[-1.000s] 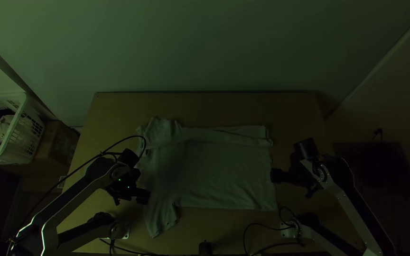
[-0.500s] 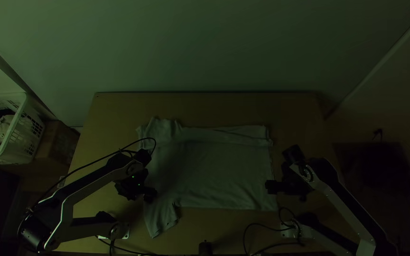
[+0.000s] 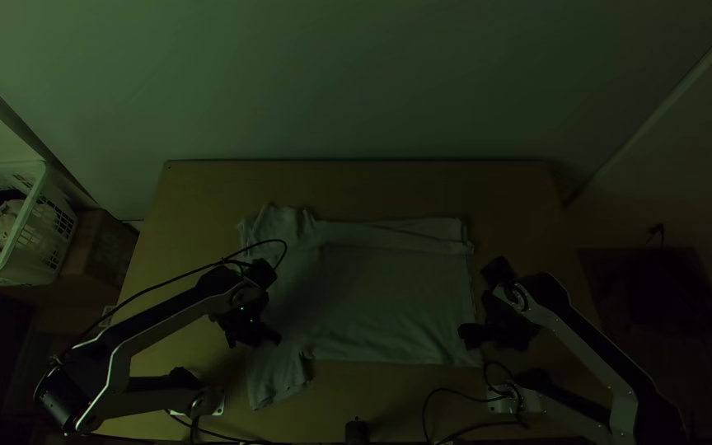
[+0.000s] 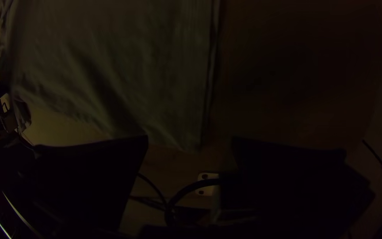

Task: Fold the t-shirt

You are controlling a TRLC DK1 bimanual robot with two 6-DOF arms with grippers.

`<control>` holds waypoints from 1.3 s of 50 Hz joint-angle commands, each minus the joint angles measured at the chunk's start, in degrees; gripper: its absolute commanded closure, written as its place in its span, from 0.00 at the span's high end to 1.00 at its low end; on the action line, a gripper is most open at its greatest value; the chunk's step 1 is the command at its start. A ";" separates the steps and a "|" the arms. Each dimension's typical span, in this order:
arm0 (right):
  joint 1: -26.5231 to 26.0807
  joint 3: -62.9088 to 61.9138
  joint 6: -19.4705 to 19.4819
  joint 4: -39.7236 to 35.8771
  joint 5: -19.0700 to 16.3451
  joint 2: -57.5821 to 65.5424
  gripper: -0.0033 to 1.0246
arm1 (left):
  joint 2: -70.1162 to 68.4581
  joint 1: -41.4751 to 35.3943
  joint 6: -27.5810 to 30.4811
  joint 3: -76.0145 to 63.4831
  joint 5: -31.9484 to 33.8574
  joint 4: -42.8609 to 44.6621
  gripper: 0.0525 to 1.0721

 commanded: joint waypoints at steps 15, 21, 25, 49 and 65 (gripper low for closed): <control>3.55 -2.65 -1.34 -1.86 -0.39 8.47 0.77 | -5.97 7.34 4.67 6.26 -0.22 -5.59 0.03; 5.84 -2.83 -1.51 -2.13 -0.39 12.16 0.76 | -6.59 9.01 5.73 6.61 -0.22 -6.21 0.03; 7.24 -3.18 -1.51 -1.33 -0.48 13.04 0.73 | -7.03 9.01 5.73 6.61 -0.22 -6.30 0.03; 9.79 -2.65 -1.34 6.31 -0.48 10.49 0.03 | -7.47 10.68 5.55 7.40 -0.14 -6.30 0.03; 2.41 6.23 -5.82 0.51 1.02 8.55 0.03 | -7.20 15.60 6.17 13.90 0.30 -6.03 0.03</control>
